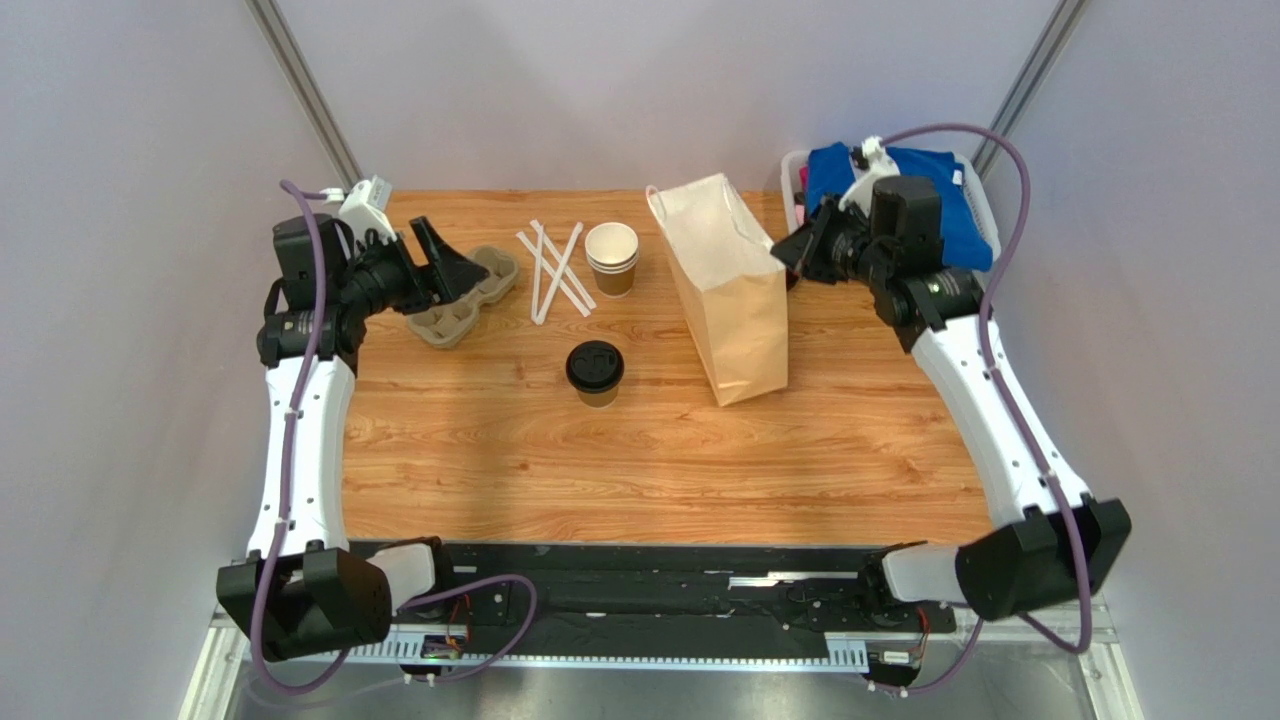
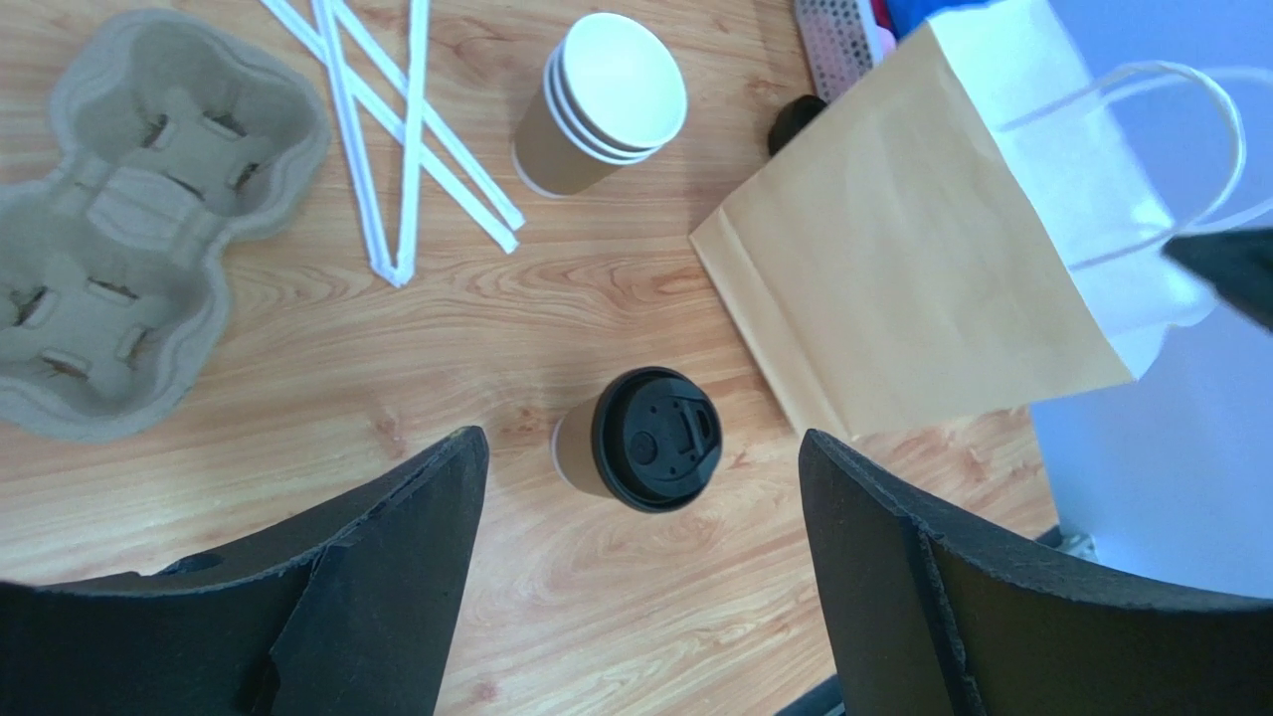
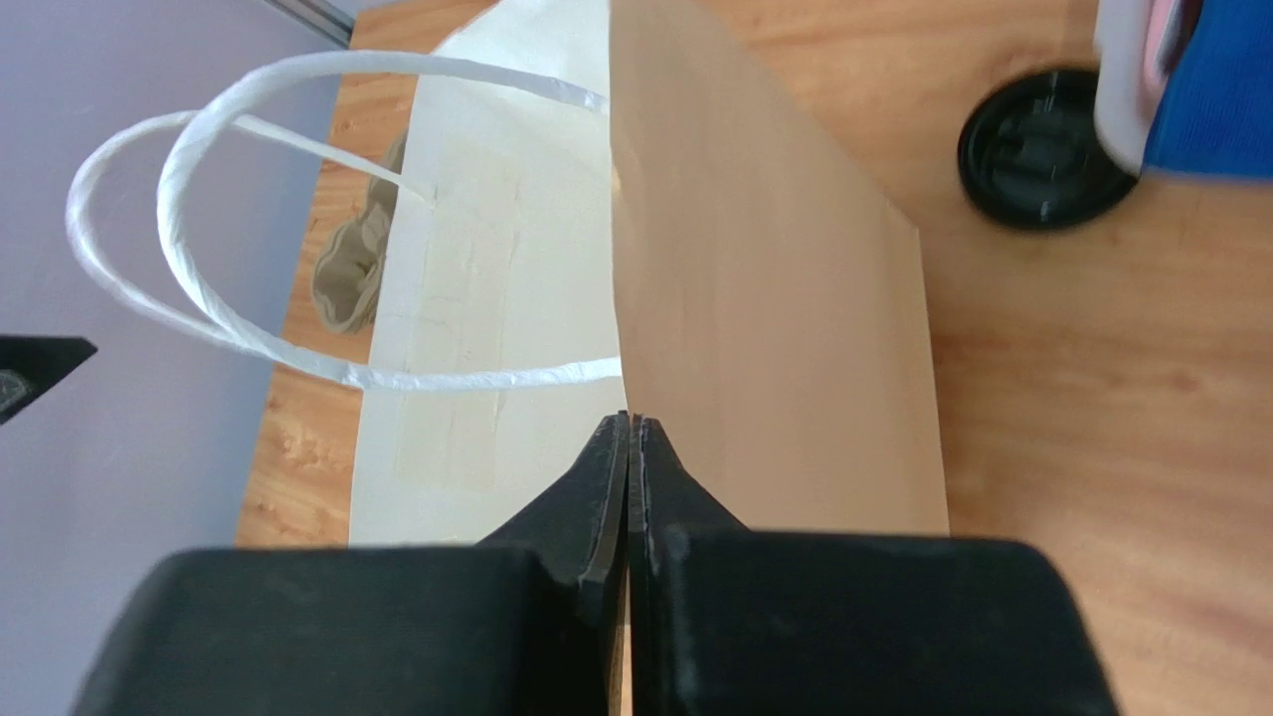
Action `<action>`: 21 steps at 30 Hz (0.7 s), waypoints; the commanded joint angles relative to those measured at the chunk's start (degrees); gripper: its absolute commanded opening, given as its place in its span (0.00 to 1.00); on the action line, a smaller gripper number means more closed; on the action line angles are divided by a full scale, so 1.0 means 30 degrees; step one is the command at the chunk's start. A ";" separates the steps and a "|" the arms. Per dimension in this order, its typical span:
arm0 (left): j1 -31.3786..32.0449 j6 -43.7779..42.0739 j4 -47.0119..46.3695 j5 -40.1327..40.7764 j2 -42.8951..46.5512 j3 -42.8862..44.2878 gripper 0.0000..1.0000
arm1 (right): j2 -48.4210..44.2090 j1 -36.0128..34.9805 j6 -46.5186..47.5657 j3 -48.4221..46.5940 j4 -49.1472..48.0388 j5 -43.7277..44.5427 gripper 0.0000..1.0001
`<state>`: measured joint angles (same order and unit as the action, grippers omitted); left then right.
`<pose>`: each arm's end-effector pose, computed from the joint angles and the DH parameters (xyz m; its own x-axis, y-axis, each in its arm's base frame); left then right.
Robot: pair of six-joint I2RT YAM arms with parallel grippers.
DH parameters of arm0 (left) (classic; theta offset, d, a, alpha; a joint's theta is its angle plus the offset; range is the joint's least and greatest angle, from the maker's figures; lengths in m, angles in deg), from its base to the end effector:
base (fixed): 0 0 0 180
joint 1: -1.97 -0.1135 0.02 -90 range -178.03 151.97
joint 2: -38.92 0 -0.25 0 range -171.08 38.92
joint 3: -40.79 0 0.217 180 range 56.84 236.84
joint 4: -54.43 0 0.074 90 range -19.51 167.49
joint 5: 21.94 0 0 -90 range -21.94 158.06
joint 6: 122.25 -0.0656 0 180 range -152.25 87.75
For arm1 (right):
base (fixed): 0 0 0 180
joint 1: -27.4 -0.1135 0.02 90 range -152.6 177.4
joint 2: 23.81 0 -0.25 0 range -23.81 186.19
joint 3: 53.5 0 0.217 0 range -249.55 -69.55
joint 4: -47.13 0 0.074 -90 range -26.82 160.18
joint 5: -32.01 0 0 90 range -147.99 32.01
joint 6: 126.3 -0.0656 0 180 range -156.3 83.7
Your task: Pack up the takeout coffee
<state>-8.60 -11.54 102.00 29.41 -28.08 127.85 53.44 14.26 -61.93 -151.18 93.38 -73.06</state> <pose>0.2407 0.0032 0.3602 -0.5666 -0.3867 -0.7276 0.2148 0.7832 -0.5835 0.2803 0.0829 0.3733 -0.5759 0.2945 -0.7626 -0.2199 0.8427 0.4915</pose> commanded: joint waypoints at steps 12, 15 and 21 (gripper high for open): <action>0.3434 -0.0076 0.0336 -0.1676 0.0715 0.2373 0.82 | -0.7703 -0.2326 -0.4145 0.4743 0.2588 0.0774 0.44; 0.5131 -0.0310 0.0367 -0.1763 0.0364 0.3310 0.81 | -0.8522 -0.2297 -0.2887 0.3717 0.3411 0.0689 0.57; 0.8294 -0.0428 0.0629 -0.1969 -0.0692 0.4660 0.80 | -0.8995 -0.2298 -0.2353 0.2396 0.2533 -0.0800 0.59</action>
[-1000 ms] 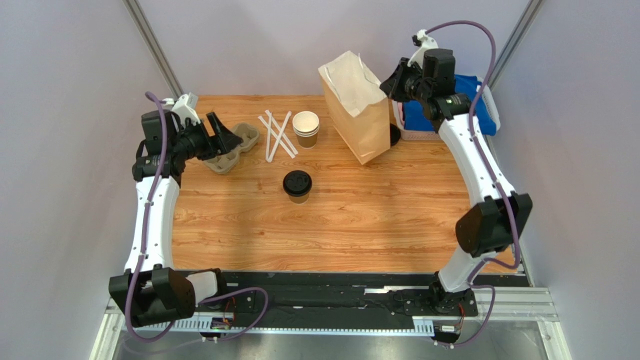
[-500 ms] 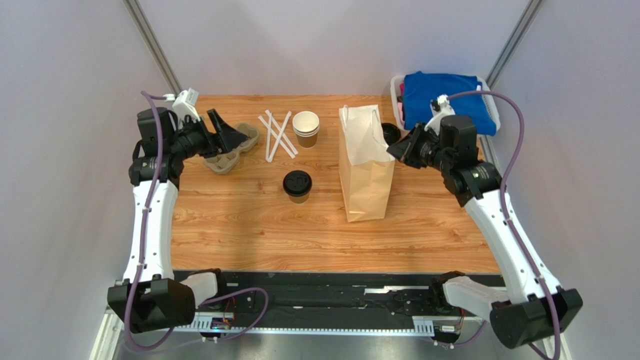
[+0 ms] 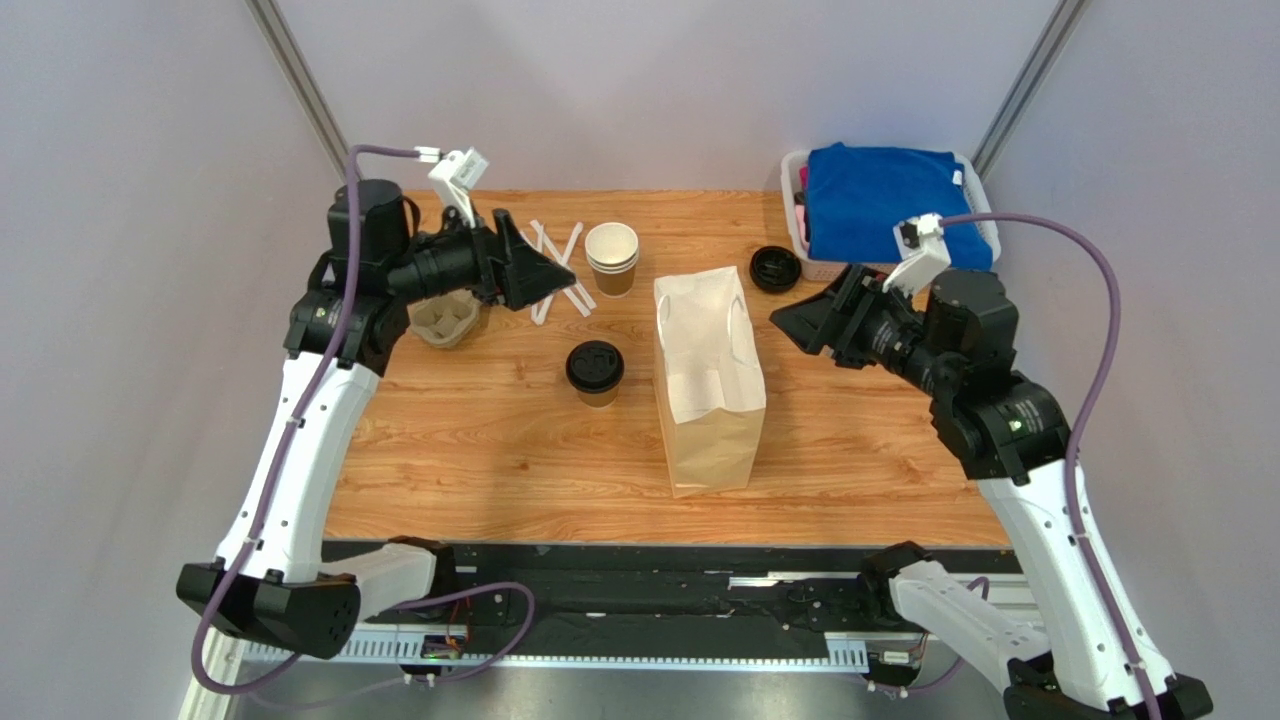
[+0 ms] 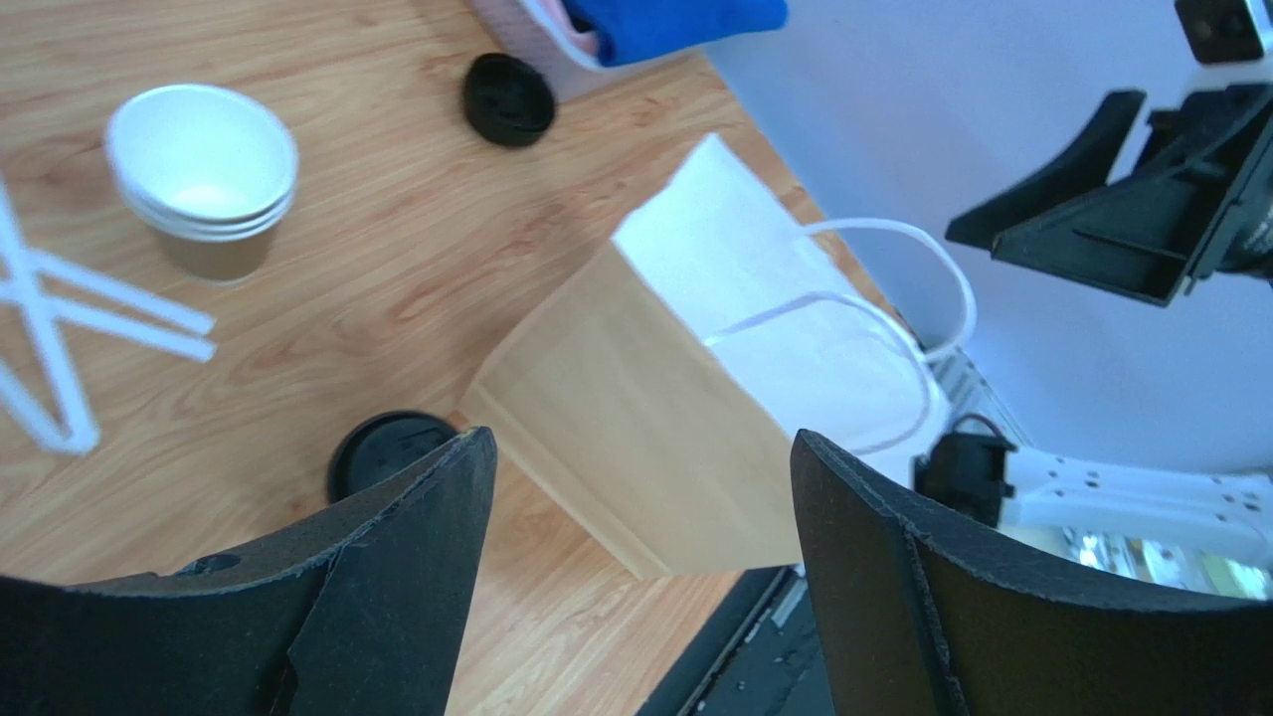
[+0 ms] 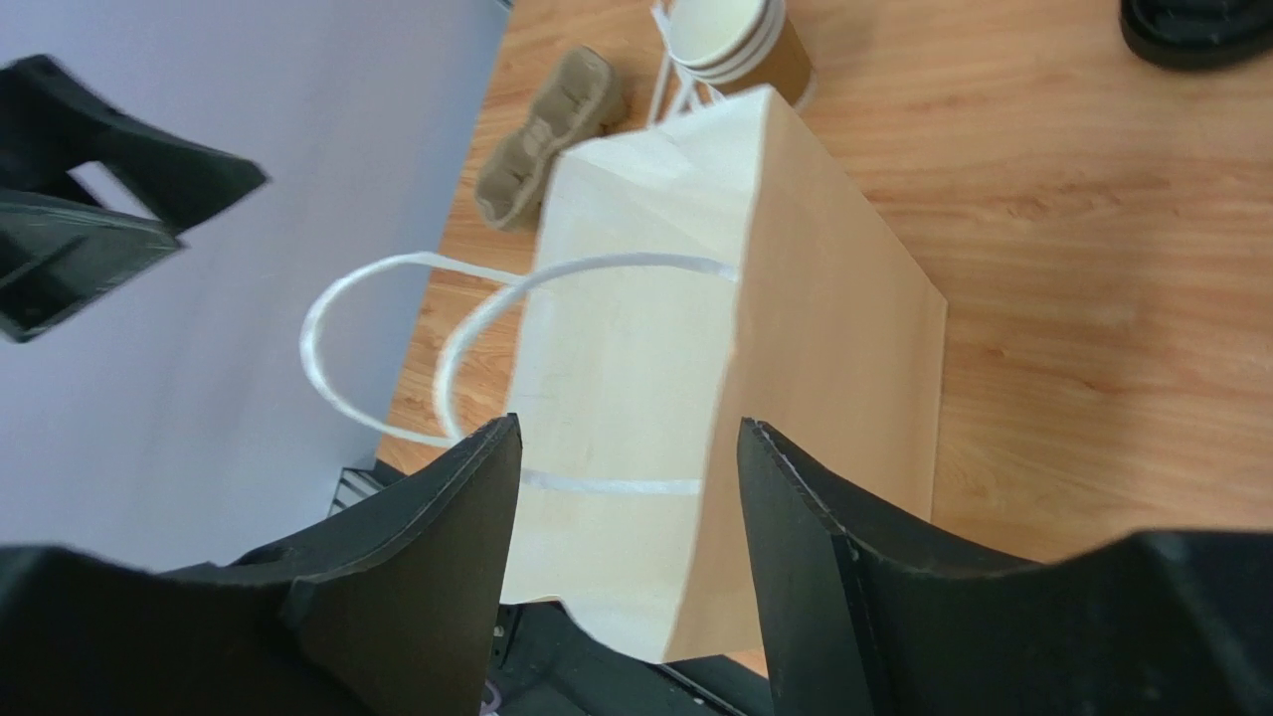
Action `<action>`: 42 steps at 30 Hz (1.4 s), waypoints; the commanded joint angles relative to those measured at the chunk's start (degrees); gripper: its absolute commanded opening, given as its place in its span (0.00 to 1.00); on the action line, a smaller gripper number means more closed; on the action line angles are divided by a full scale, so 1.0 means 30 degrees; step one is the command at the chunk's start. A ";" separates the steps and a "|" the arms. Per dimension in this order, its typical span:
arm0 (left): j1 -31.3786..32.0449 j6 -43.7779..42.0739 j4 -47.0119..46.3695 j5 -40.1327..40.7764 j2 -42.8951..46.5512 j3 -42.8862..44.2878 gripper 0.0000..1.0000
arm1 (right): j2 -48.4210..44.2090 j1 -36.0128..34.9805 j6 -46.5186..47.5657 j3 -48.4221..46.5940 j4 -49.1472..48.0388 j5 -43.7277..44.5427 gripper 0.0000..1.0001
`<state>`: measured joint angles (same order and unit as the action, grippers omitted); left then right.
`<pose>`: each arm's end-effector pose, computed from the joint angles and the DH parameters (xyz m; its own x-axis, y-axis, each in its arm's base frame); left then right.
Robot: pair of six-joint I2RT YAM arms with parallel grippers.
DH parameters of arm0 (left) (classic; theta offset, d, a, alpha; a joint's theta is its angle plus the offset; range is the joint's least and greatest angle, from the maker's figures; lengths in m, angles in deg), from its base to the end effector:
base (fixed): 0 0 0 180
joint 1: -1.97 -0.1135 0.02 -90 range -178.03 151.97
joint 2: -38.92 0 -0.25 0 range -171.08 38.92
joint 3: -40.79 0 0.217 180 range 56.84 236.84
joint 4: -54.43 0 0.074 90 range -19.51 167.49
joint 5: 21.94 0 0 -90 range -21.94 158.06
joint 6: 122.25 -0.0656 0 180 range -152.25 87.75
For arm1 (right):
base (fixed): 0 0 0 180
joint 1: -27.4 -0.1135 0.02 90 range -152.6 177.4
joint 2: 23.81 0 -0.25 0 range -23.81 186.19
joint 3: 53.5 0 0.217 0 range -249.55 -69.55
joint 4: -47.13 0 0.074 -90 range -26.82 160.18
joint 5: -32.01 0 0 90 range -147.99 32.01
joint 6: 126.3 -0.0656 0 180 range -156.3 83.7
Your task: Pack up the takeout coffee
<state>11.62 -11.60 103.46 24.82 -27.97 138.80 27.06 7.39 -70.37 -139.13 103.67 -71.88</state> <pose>0.2128 -0.0818 0.4181 -0.5534 -0.1665 -0.8161 0.6087 0.5880 -0.5327 0.1528 0.0724 0.3801 -0.5922 0.3631 -0.7193 -0.2534 0.7635 0.5940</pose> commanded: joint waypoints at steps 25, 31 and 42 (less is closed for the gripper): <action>0.7447 0.0415 -0.0357 -0.1084 -0.4597 0.3209 0.39 | 0.2760 -0.3467 0.0572 -0.3318 -0.1985 -0.2022 0.19; 0.6424 -0.0845 0.0932 -0.0615 -0.3602 0.2040 0.00 | 0.1706 -0.3000 0.2534 -0.3525 0.0212 0.0059 0.02; 0.4606 -0.2311 0.2340 -0.0146 -0.3102 -0.0362 0.00 | 0.1178 -0.0187 0.4820 -0.1185 0.1853 -0.0146 0.00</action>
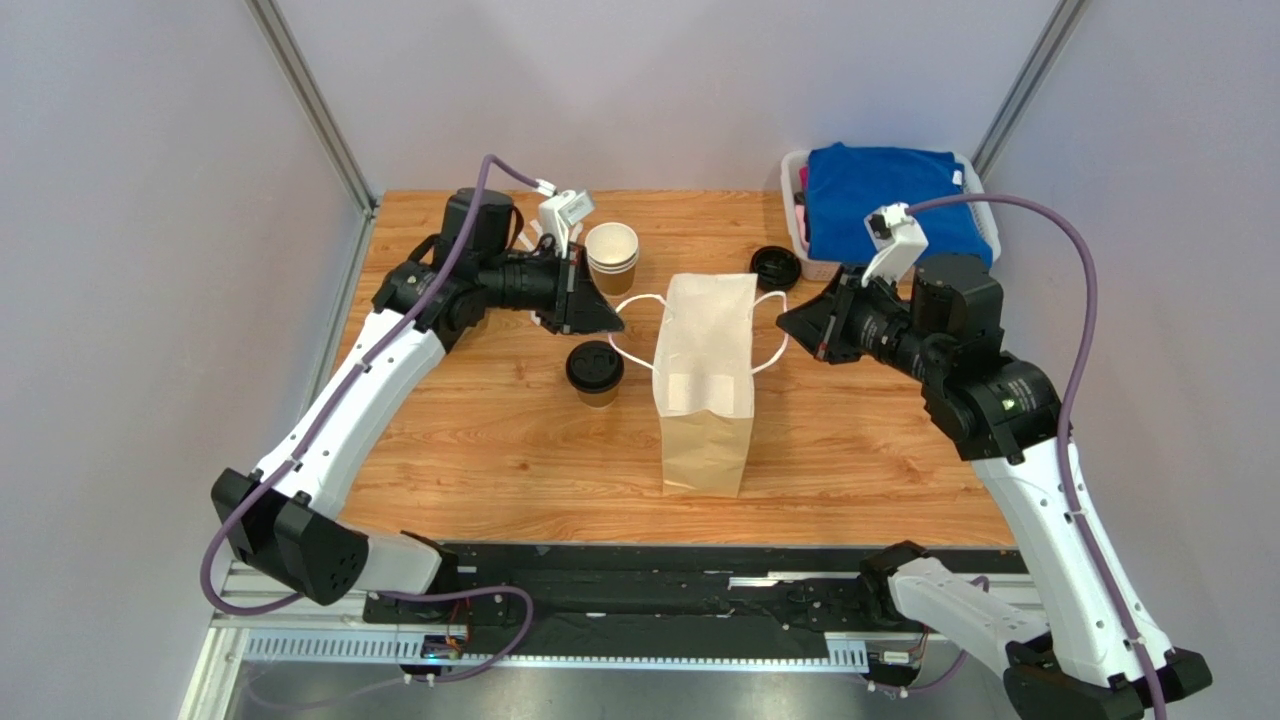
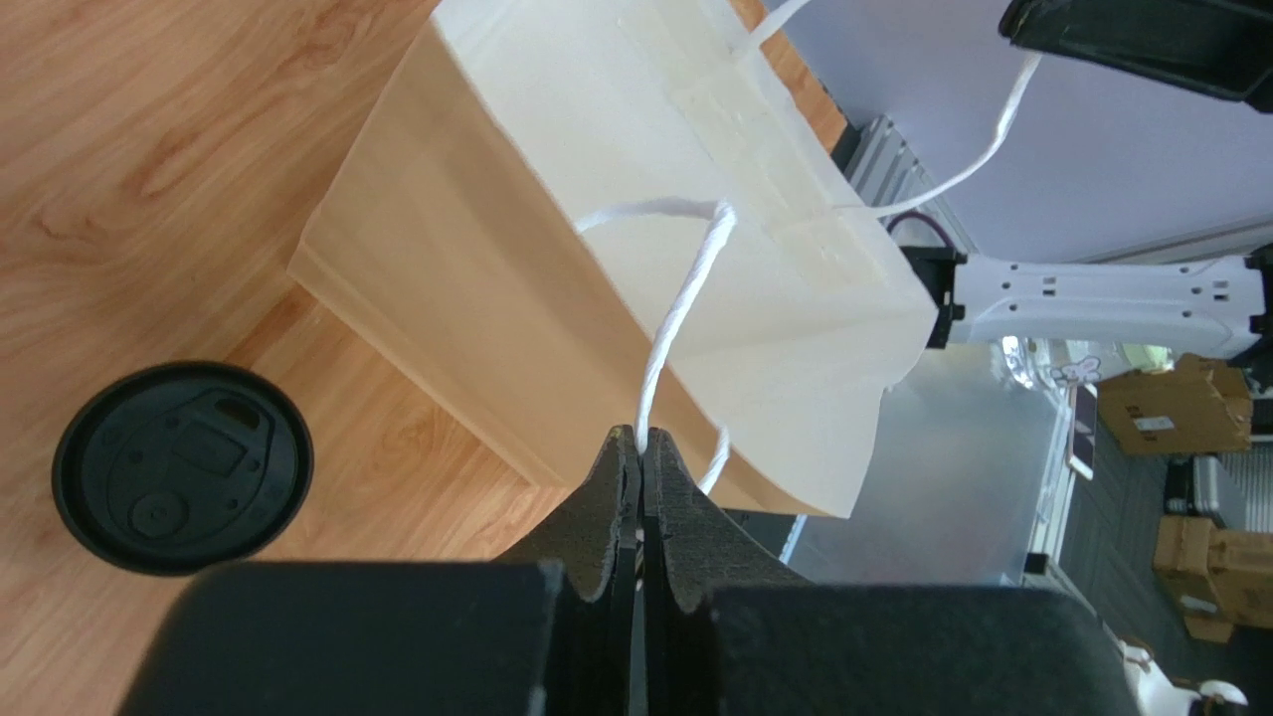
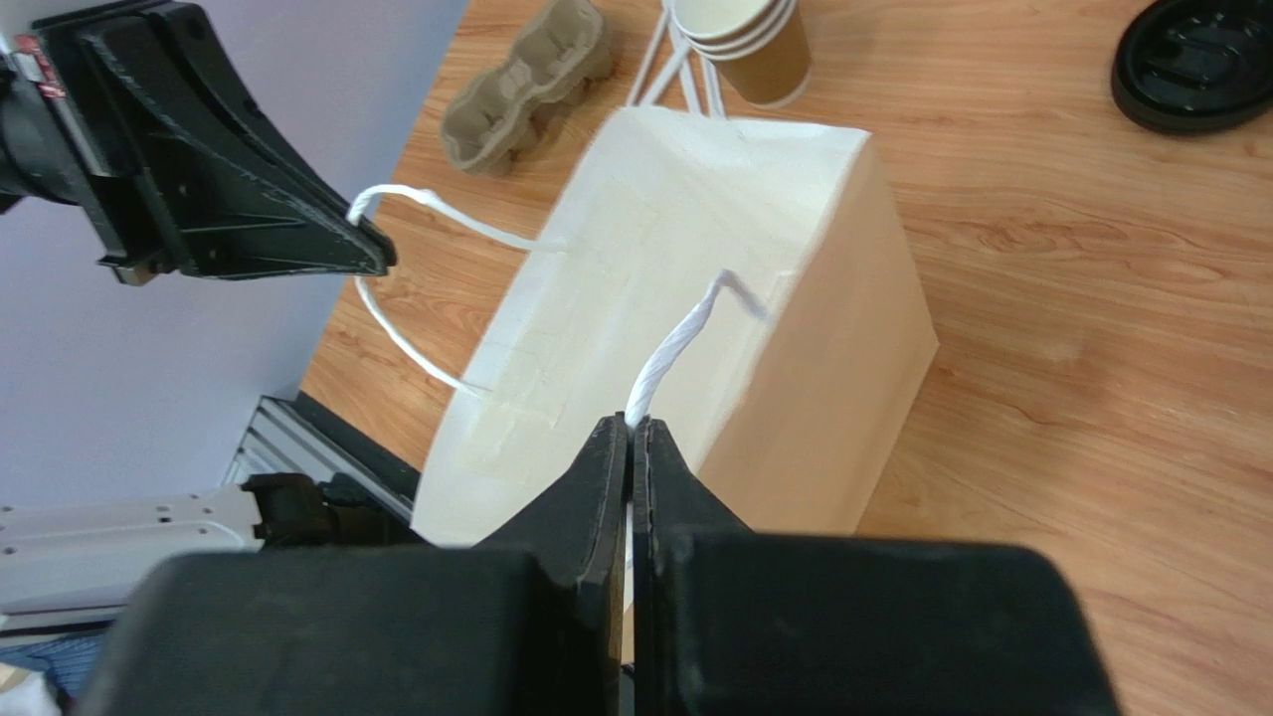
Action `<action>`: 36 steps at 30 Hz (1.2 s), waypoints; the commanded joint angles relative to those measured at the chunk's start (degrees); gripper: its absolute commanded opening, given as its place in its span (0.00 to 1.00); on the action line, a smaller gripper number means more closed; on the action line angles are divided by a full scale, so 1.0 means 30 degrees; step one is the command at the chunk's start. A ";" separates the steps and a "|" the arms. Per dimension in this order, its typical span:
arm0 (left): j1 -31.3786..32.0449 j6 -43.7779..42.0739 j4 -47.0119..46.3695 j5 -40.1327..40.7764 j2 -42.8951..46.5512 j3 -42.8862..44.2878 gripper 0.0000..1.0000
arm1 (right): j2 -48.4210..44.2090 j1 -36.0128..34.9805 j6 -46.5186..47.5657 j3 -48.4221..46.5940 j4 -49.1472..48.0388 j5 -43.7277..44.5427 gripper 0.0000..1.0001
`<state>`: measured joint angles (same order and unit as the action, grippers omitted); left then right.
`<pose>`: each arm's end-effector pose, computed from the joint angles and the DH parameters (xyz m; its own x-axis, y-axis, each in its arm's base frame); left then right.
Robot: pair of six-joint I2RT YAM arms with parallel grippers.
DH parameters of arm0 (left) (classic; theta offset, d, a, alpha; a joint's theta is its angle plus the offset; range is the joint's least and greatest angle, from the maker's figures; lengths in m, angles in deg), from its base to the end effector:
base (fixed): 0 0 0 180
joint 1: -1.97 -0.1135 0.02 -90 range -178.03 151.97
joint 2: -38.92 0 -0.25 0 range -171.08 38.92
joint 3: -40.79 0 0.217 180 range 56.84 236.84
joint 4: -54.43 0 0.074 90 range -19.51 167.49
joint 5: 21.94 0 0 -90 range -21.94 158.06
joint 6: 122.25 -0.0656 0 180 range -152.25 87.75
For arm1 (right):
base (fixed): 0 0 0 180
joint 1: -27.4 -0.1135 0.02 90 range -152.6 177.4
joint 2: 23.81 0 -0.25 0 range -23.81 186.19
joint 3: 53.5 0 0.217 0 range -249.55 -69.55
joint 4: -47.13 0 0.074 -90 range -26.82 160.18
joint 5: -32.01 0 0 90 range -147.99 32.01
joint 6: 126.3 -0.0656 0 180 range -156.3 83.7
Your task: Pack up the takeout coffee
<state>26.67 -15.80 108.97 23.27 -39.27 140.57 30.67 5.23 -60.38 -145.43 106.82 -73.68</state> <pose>0.2276 -0.1556 0.3725 -0.7100 0.1054 -0.6963 0.6596 0.4458 -0.6051 0.1544 0.0821 0.3970 -0.5628 0.1948 -0.8033 -0.4003 0.7860 0.4711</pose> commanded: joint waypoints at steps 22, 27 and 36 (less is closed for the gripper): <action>0.0465 0.0698 -0.1809 -0.0974 -0.3172 -0.3326 0.00 | 0.0532 0.1385 0.2840 0.5896 -0.0629 -0.0016 0.00; 0.0699 0.0787 -0.1928 -0.1327 -0.4226 -0.3386 0.00 | 0.0590 0.1385 0.2781 0.6570 -0.0981 -0.0221 0.00; 0.1577 0.1256 -0.2629 -0.1708 -0.5253 -0.3181 0.00 | 0.0883 0.1385 0.2313 0.7157 -0.1713 -0.1041 0.00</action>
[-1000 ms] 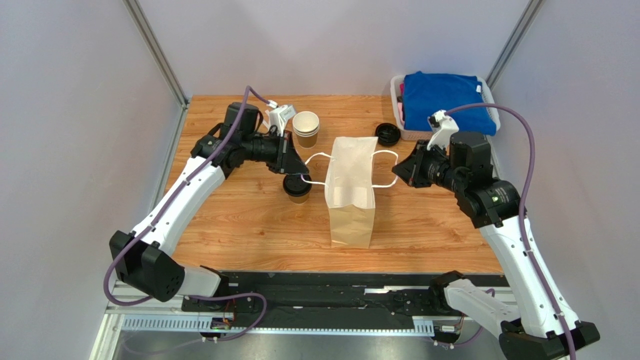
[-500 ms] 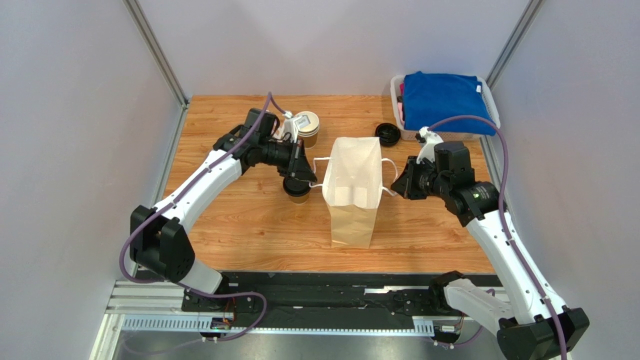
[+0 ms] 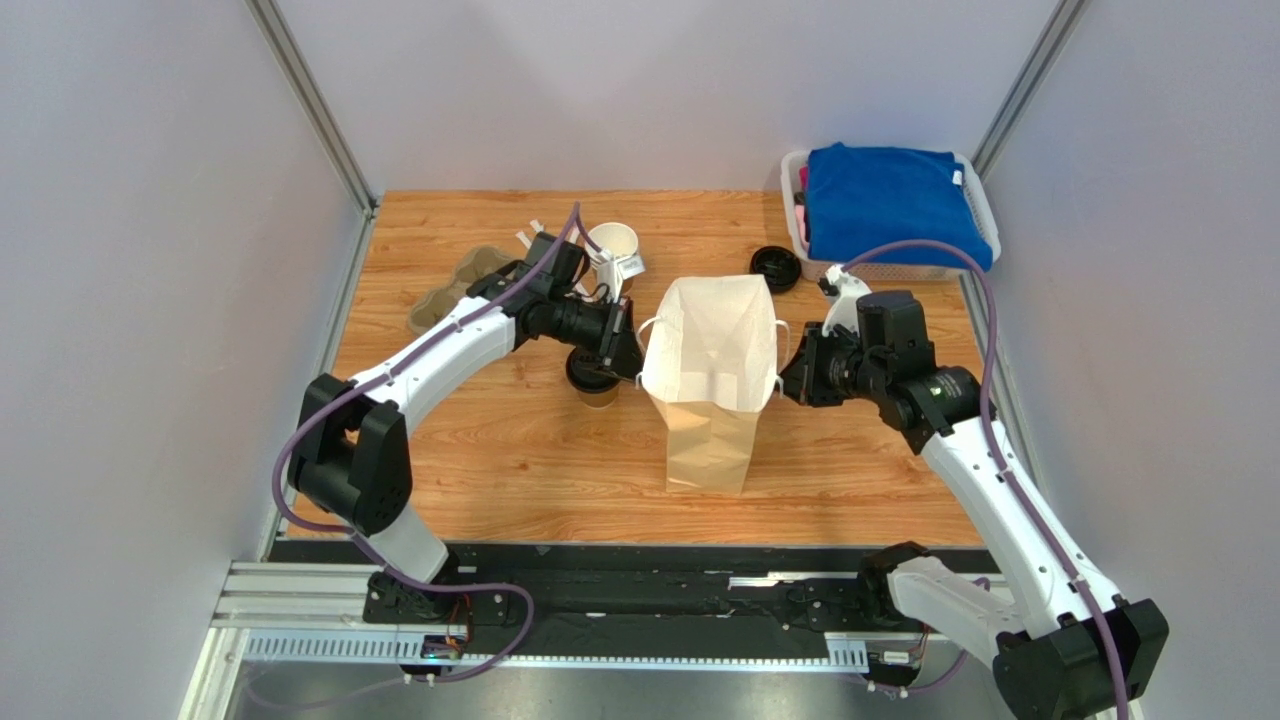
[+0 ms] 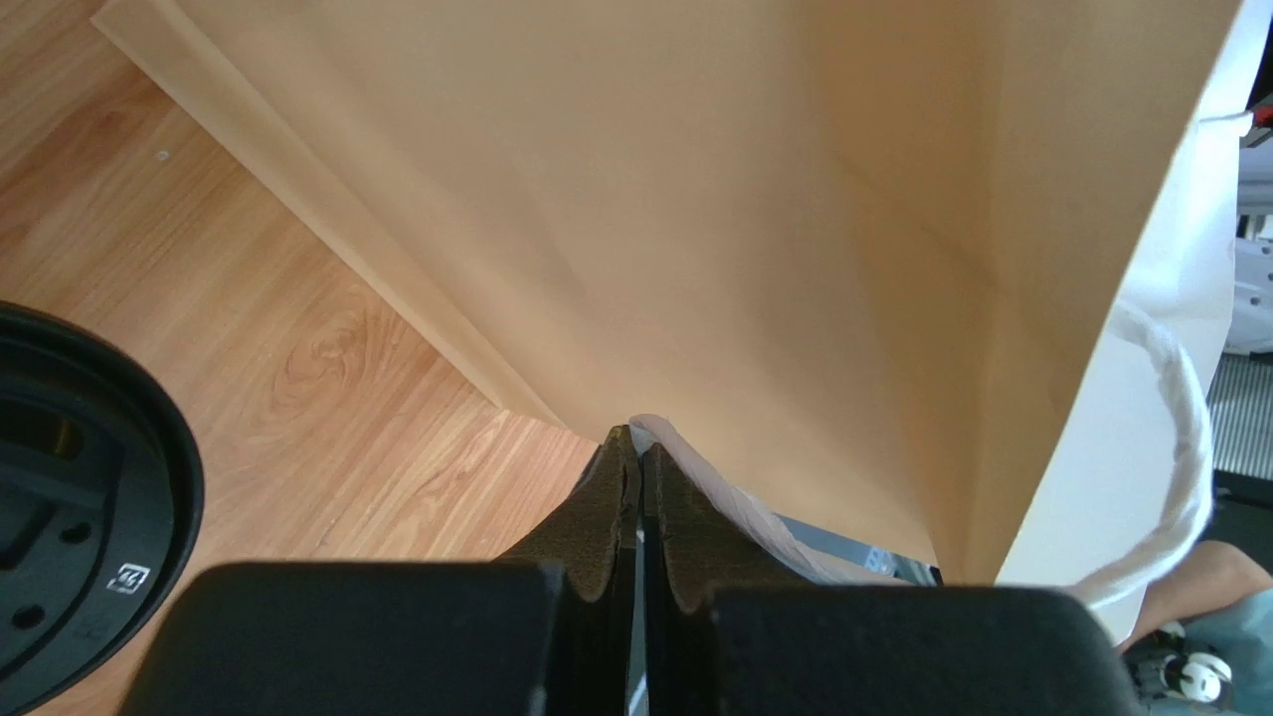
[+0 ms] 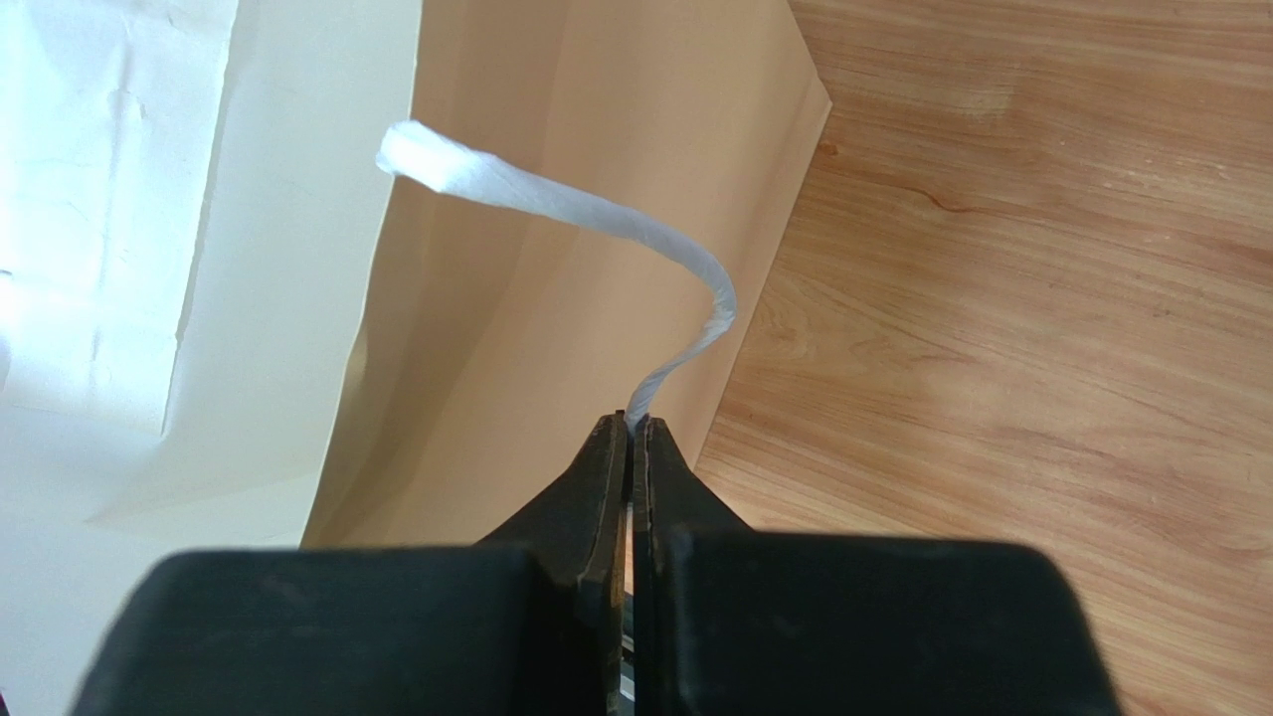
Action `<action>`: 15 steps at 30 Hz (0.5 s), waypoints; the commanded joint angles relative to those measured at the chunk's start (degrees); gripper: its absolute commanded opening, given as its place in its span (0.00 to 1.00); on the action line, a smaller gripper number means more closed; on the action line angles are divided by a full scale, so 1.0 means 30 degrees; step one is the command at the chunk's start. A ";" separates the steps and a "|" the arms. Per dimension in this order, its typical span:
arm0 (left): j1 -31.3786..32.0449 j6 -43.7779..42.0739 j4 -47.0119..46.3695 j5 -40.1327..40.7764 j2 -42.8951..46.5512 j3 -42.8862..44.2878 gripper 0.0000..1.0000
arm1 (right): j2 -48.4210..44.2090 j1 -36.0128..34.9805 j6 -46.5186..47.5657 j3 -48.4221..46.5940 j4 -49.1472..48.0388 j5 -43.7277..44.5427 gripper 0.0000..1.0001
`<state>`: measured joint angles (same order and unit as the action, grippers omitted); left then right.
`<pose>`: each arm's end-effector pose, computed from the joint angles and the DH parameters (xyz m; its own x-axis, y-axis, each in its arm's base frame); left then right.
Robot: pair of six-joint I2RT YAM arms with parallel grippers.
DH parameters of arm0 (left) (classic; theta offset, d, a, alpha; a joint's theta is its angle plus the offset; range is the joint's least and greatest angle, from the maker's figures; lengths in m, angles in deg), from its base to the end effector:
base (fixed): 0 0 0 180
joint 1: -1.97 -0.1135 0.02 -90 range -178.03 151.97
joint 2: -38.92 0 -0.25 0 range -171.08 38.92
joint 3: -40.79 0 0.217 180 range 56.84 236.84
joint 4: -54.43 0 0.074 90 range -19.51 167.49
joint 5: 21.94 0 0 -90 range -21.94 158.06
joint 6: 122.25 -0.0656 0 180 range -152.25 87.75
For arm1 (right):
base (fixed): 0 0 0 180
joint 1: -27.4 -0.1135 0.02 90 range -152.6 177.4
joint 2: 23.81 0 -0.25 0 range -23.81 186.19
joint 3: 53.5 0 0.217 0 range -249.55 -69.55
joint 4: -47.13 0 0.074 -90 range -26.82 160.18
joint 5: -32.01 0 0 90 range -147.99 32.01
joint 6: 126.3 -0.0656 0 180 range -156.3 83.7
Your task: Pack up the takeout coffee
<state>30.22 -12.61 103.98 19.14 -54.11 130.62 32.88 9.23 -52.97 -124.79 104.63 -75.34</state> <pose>0.2591 -0.1954 0.2578 -0.9000 0.2329 -0.3684 0.4358 0.4684 -0.7686 0.1771 0.0787 0.2841 -0.7645 0.0373 -0.6435 -0.2984 0.8644 0.4046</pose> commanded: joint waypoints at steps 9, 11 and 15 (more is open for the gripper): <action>0.0544 -0.0977 0.0462 0.0896 0.0101 0.0632 0.00 | 0.0207 0.0198 0.0222 -0.0188 -0.0664 0.0096 0.00; 0.0457 -0.1126 0.0698 0.0840 0.0539 0.0690 0.01 | 0.0002 0.0373 0.0282 -0.0567 -0.0342 0.0127 0.02; 0.0456 -0.1419 0.0700 0.0810 0.1771 0.1041 0.15 | -0.0495 0.0550 0.0516 -0.1505 0.0303 0.0214 0.16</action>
<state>31.55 -13.77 105.19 20.47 -54.37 130.75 33.68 10.10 -52.99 -124.73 104.04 -76.34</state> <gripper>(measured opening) 0.097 0.096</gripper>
